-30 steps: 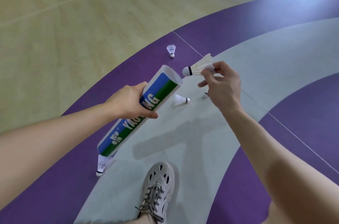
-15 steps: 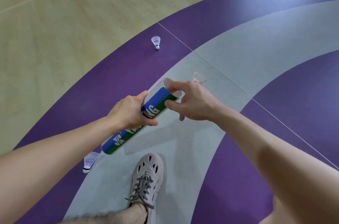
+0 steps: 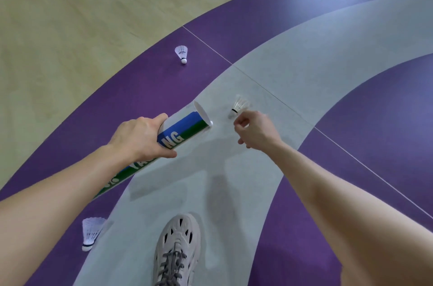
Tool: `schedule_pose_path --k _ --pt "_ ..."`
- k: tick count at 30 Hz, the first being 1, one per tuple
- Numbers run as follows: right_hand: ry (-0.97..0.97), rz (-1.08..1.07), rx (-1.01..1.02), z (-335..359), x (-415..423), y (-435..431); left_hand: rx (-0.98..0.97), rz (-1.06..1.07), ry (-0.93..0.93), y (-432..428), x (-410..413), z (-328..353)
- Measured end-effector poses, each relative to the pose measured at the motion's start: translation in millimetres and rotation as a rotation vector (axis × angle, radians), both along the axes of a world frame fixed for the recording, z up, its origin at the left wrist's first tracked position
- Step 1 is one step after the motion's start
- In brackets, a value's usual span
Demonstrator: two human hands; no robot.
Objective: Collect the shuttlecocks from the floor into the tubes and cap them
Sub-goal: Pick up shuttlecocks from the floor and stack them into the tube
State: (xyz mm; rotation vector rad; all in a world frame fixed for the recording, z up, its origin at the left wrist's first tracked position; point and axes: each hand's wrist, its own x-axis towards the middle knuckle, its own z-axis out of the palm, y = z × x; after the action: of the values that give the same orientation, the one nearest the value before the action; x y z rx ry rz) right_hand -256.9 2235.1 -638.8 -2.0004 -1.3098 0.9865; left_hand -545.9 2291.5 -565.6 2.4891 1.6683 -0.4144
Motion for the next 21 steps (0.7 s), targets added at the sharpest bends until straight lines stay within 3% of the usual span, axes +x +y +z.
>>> schedule_pose_path --k 5,13,18,21 --pt "-0.071 -0.123 -0.085 -68 19 38 0.064 -0.032 -0.096 25 16 -57" --pt "-0.289 -0.244 -0.060 -111 28 139 0.023 0.003 -0.107 46 13 -92" --pt "-0.136 -0.307 -0.207 -133 37 152 0.016 -0.021 -0.097 42 12 -94" --pt "-0.144 -0.394 -0.144 -120 37 121 0.025 -0.047 -0.098 36 16 -96"
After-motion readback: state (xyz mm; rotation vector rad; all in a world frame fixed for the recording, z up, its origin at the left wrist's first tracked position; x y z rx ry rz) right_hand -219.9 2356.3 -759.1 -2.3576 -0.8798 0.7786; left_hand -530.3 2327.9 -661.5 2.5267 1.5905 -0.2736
